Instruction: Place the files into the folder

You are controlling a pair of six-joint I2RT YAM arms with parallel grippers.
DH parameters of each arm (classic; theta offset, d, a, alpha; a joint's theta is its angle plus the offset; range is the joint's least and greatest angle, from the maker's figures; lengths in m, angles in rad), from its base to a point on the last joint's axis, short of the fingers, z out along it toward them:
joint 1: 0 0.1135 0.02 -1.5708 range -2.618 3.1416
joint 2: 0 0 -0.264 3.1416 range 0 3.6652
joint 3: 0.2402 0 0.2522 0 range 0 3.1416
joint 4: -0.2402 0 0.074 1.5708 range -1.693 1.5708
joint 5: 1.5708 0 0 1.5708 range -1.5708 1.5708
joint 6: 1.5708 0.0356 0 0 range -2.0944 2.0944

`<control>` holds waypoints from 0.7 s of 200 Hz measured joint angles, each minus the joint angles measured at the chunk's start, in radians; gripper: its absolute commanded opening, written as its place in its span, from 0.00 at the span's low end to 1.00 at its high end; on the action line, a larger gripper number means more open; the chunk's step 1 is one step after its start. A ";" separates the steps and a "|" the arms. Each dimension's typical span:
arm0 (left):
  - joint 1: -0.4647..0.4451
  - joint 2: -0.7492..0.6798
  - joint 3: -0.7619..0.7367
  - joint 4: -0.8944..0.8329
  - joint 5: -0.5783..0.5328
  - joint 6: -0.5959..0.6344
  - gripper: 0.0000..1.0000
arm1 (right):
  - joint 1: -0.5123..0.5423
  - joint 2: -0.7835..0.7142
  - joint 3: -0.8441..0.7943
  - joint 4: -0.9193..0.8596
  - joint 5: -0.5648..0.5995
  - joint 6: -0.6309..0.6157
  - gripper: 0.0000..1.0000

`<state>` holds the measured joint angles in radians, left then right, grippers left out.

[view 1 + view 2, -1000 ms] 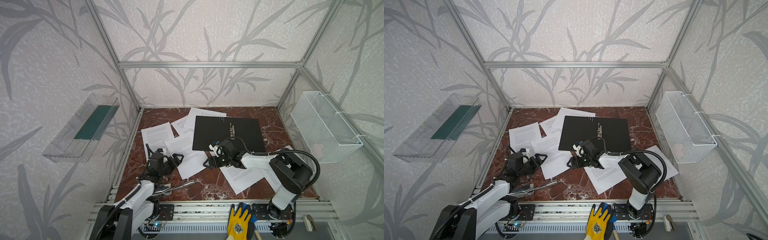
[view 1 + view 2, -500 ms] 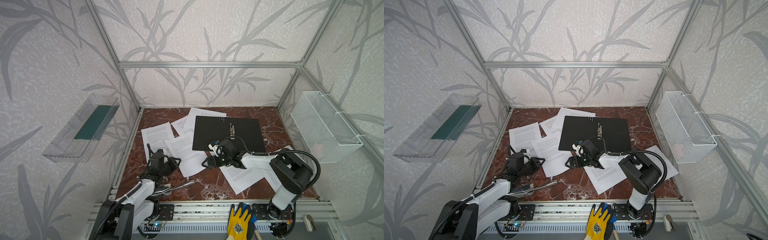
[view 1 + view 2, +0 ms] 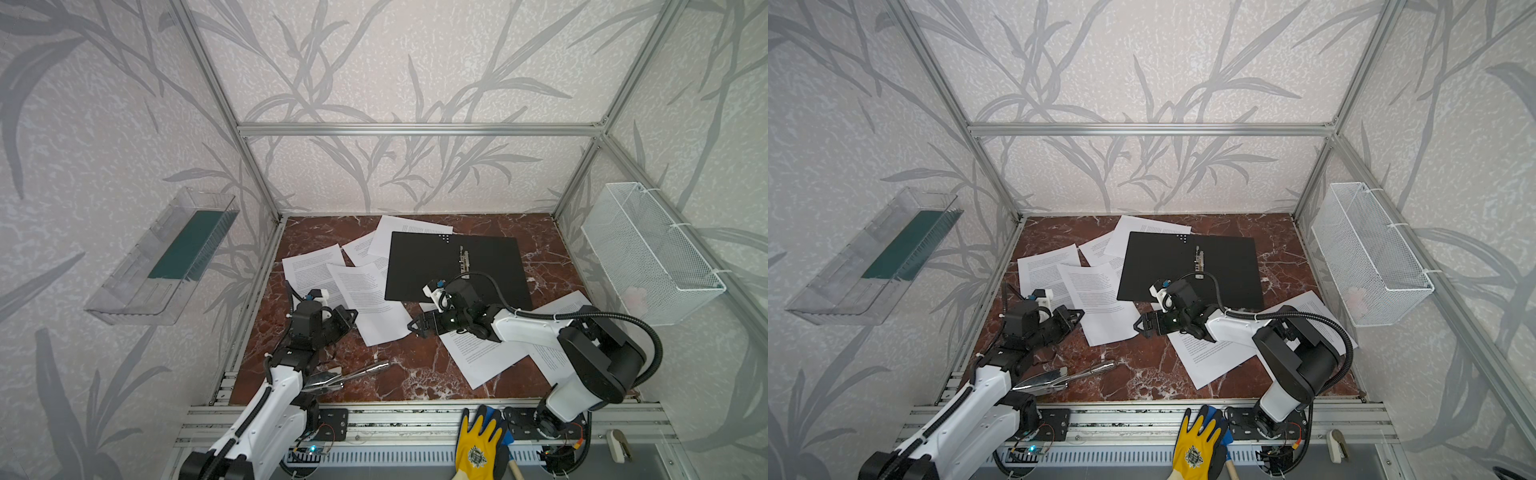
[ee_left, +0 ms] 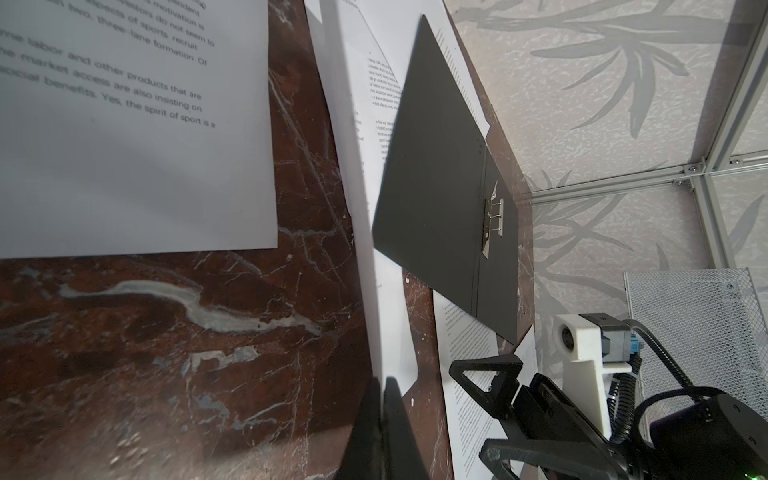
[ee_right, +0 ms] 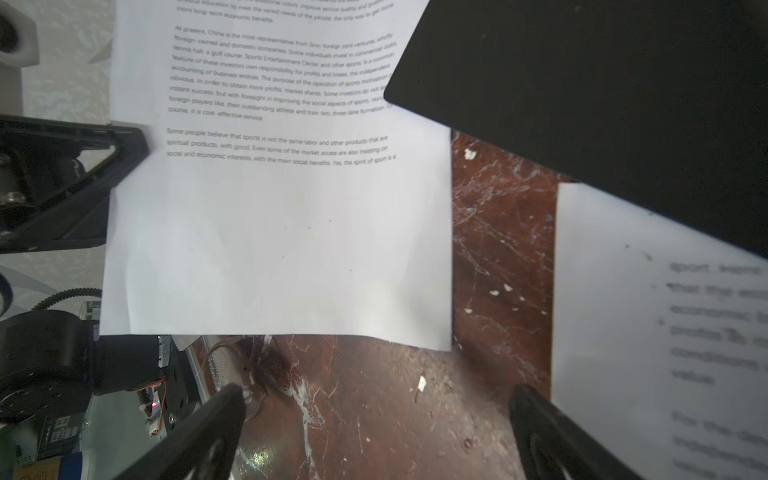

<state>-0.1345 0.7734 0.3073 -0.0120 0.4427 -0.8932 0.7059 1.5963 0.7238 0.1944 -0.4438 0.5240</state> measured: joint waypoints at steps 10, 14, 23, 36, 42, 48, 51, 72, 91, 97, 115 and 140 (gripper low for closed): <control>0.000 -0.024 0.023 -0.036 -0.002 0.005 0.00 | -0.010 -0.019 -0.008 -0.002 0.011 -0.001 0.99; 0.000 -0.031 0.032 -0.048 -0.002 0.008 0.00 | -0.013 -0.027 -0.011 -0.005 0.018 -0.001 0.99; 0.000 -0.042 0.057 -0.080 -0.003 0.014 0.00 | -0.021 -0.044 -0.017 -0.006 0.030 -0.002 0.99; 0.000 -0.050 0.100 -0.124 -0.002 0.024 0.00 | -0.028 -0.069 -0.024 -0.013 0.050 -0.004 0.99; 0.000 -0.053 0.119 -0.143 0.000 0.027 0.00 | -0.032 -0.079 -0.026 -0.018 0.060 -0.006 0.99; 0.000 -0.056 0.140 -0.161 0.002 0.032 0.00 | -0.035 -0.088 -0.027 -0.023 0.070 -0.008 0.99; 0.000 -0.058 0.152 -0.171 0.003 0.034 0.00 | -0.037 -0.092 -0.028 -0.025 0.074 -0.009 0.99; -0.001 -0.061 0.235 -0.224 0.018 0.046 0.00 | -0.048 -0.123 -0.037 -0.042 0.112 -0.015 0.99; -0.018 -0.048 0.312 -0.243 0.031 0.051 0.00 | -0.060 -0.163 -0.061 -0.050 0.149 -0.016 0.99; -0.031 -0.036 0.339 -0.245 0.030 0.055 0.00 | -0.068 -0.176 -0.069 -0.056 0.158 -0.015 0.99; -0.124 0.037 0.431 -0.252 -0.003 0.075 0.00 | -0.108 -0.211 -0.076 -0.090 0.187 -0.006 0.99; -0.318 0.228 0.612 -0.249 -0.076 0.124 0.00 | -0.193 -0.248 -0.084 -0.120 0.213 0.013 0.99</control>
<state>-0.4526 1.0012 0.9195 -0.2607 0.3664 -0.7696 0.5125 1.3483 0.6403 0.0742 -0.2310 0.5369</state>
